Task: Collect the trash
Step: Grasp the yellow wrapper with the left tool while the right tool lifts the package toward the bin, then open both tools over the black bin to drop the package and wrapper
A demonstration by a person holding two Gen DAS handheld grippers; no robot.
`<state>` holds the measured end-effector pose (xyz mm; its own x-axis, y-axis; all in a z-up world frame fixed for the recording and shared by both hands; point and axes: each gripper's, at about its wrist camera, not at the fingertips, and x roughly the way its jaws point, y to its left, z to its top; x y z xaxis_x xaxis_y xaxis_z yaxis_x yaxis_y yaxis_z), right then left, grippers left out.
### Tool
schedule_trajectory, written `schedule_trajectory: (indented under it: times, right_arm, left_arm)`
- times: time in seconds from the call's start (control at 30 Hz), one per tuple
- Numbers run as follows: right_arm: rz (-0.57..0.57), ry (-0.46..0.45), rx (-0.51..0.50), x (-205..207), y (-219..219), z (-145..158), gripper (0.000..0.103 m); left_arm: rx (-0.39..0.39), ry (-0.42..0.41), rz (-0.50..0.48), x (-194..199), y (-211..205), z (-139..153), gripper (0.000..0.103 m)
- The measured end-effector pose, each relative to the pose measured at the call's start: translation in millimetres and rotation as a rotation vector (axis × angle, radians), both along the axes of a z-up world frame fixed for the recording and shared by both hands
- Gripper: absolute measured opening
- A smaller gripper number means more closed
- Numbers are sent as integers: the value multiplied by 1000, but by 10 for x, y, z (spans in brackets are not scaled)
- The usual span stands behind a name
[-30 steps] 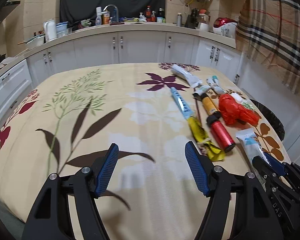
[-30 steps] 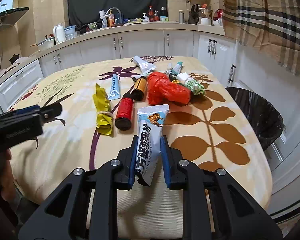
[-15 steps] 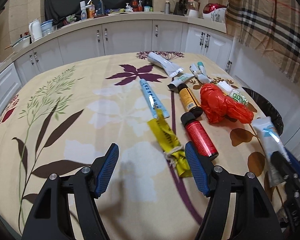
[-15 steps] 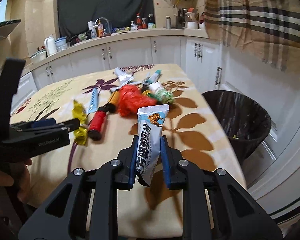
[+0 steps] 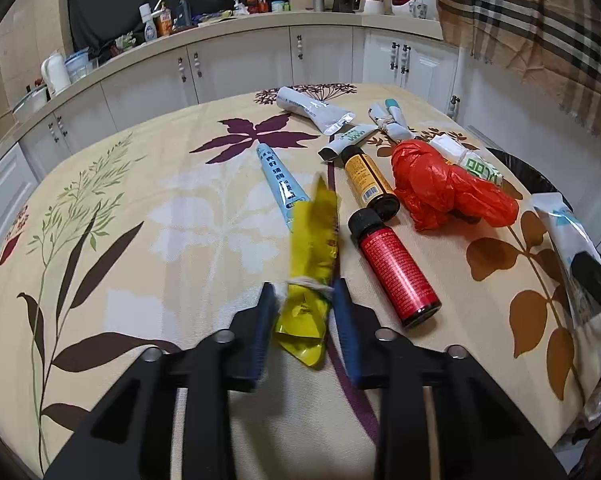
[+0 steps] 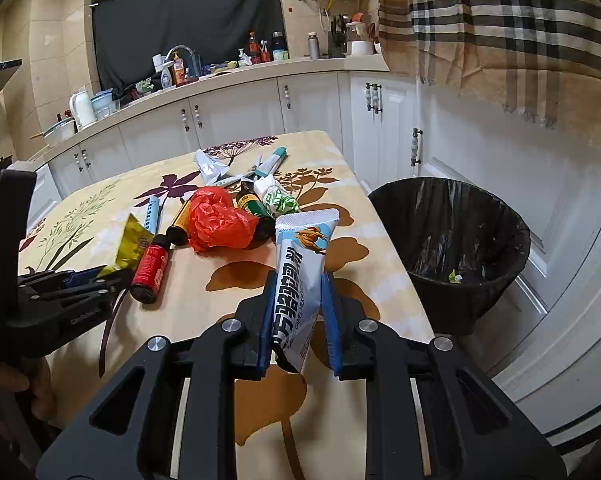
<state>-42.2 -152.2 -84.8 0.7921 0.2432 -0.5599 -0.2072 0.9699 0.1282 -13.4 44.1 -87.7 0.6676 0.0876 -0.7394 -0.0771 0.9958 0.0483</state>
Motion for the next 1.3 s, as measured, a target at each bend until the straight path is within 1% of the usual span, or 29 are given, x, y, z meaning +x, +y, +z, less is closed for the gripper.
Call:
schedule_trajectory:
  times: [0.07,0.17,0.37,0.6,0.77,0.97,1.13,1.3]
  right_arm:
    - [4,2,0,10,17,-4,21]
    - [7,-1,-2,12,29,4,21]
    - [11,-15,-9,28,48,70,21]
    - [-17,-55,-21,101,-29,226,21]
    - [-74,-87,-39,255,-238,344,21]
    - [-157,-113,-58,497,-535,450,21]
    - [-225,-118,-67,713,-777,459,21]
    - [-273,-109,-81,928,-953,420,21]
  left_arm:
    - [-14,-11,-1,-24,35,5,25]
    - [-56,-28,1,-73,103,29,25]
    - [-36,-93,-2,-180,104,197,25]
    - [-44,-146,-42,-122,-1,419,25]
    - [-58,-171,-105,58,-212,538,25]
    - [-68,-209,-183,344,-573,665,25]
    - [-69,-234,-253,590,-923,729,25]
    - [-62,-229,-309,856,-1238,704,25]
